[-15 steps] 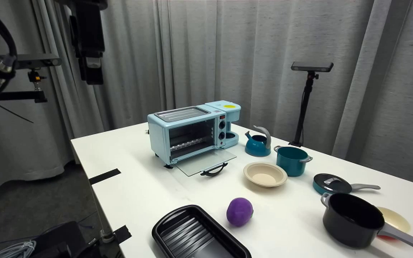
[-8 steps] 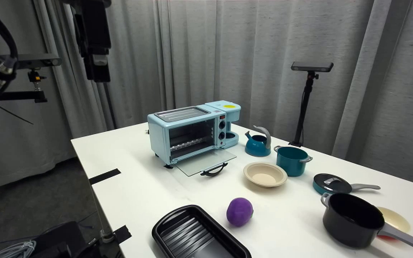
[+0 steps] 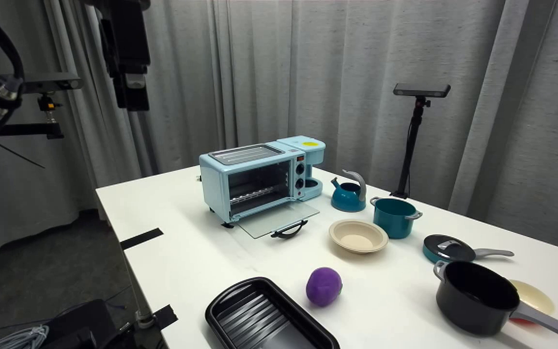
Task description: Close the oven door
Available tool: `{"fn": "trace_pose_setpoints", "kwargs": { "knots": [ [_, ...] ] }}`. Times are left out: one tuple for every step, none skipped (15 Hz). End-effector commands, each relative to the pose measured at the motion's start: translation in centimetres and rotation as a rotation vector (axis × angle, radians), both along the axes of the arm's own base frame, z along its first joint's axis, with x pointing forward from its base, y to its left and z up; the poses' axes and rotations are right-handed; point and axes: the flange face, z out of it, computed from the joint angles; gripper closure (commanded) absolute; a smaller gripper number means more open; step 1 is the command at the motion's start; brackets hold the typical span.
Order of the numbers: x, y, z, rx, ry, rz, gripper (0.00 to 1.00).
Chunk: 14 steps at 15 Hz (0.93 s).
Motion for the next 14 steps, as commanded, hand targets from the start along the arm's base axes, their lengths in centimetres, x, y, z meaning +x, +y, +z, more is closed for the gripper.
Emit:
{"fn": "trace_pose_setpoints", "kwargs": {
  "knots": [
    [0.02, -0.01, 0.07, 0.001, -0.001, 0.000, 0.00],
    [0.00, 0.04, 0.06, 0.009, 0.003, -0.004, 0.00],
    [0.01, 0.08, 0.04, 0.011, -0.001, -0.013, 0.00],
    [0.00, 0.10, 0.03, 0.016, 0.004, -0.011, 0.00],
    [0.00, 0.10, 0.02, 0.015, 0.005, -0.008, 0.00],
    [0.03, 0.08, 0.01, 0.015, 0.006, 0.000, 0.00],
    [0.06, 0.05, 0.00, 0.009, 0.004, 0.003, 0.00],
    [0.06, 0.02, -0.02, 0.004, 0.010, 0.006, 0.00],
    [0.02, 0.01, -0.02, 0.004, 0.022, 0.008, 0.00],
    [-0.03, 0.00, -0.04, 0.002, 0.032, 0.010, 0.00],
    [-0.08, -0.01, -0.08, 0.004, 0.046, 0.012, 0.00],
    [-0.14, -0.01, -0.11, 0.003, 0.056, 0.012, 0.00],
    [-0.20, -0.08, -0.16, -0.008, 0.067, 0.017, 0.00],
    [-0.23, -0.13, -0.19, -0.017, 0.070, 0.019, 0.00]
  ]
}}
